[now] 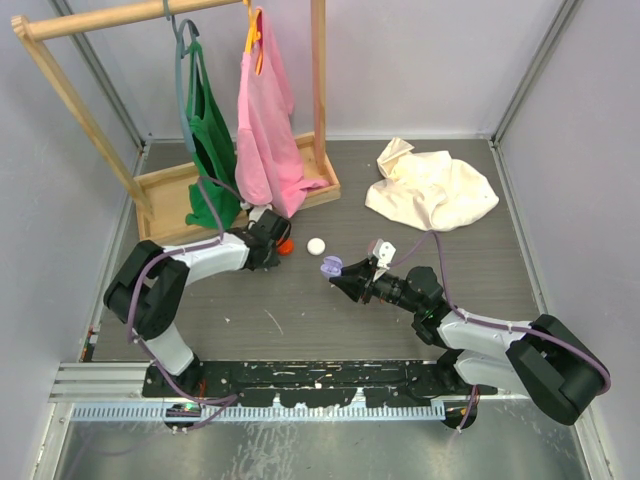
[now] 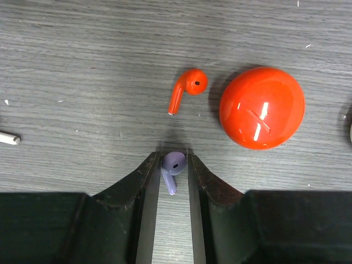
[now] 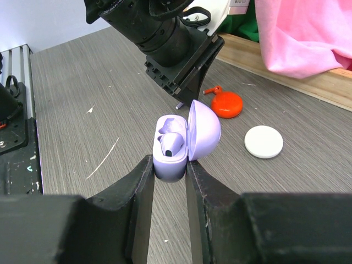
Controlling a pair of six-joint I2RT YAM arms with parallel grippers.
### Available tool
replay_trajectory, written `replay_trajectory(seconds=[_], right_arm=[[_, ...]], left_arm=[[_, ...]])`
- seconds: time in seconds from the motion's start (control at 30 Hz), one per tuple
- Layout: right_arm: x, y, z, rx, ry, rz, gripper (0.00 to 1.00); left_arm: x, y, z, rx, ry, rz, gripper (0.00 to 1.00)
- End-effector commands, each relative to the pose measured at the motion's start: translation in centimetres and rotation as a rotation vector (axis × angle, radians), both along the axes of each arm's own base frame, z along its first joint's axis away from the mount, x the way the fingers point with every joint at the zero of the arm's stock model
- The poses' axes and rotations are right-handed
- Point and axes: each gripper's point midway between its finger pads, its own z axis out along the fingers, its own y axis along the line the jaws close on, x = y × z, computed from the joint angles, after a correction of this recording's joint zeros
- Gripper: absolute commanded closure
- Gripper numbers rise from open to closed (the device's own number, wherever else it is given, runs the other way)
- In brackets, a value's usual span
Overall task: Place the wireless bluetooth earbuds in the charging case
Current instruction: Pick up the earbud from the center of the board.
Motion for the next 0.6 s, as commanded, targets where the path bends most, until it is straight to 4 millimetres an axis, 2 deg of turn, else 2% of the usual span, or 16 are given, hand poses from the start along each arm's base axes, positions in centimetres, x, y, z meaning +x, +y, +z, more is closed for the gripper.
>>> replay_trajectory(seconds=[0.0,0.23,0.57], right_arm=[[0.7,0.4,3.1,0.055,-0.089,-0.002,0.99],[0.8,0.4,3.0,0.049,-0.088,-0.004,0.99],[0.8,0.4,3.0,0.051,-0.096,-0.001,0.99]], left_arm=[[0.5,-0.1,0.0,0.007,0.008,-0.005,0.73],[-0.2,0.1,-0.3,0.006,0.036,-0.007,0.80],[-1.5,-0.1,1.0,-0.068,-0.002,-0.029,0.87]])
